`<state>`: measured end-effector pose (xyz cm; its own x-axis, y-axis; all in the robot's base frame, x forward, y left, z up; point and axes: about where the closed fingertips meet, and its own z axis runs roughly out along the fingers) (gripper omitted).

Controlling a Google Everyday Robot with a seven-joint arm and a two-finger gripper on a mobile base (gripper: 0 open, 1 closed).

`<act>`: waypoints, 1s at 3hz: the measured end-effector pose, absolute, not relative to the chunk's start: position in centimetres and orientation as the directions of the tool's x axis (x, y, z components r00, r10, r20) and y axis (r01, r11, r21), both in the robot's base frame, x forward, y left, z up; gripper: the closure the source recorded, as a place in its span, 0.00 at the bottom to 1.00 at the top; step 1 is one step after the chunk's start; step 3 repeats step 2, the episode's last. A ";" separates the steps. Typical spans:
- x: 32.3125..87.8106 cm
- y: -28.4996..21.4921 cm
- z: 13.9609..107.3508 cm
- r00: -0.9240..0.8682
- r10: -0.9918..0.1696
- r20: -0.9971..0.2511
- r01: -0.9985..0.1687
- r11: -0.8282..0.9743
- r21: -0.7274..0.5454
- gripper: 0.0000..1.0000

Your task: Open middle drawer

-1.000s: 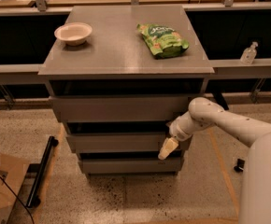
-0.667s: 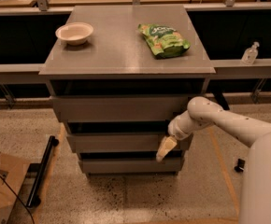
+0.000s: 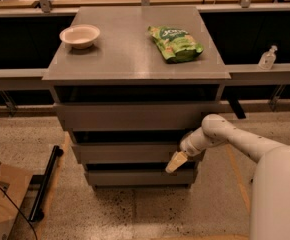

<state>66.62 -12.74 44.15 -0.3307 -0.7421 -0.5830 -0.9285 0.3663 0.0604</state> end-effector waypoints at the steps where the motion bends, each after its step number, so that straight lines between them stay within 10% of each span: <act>1: 62.2 -11.5 48.3 -0.357 -0.742 -0.568 -0.918 0.390 0.067 0.00; 3: 62.2 -11.5 48.3 -0.357 -0.742 -0.568 -0.918 0.390 0.067 0.00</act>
Offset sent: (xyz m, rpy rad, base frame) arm -0.0699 0.0175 0.0800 -0.0319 0.0434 -0.0421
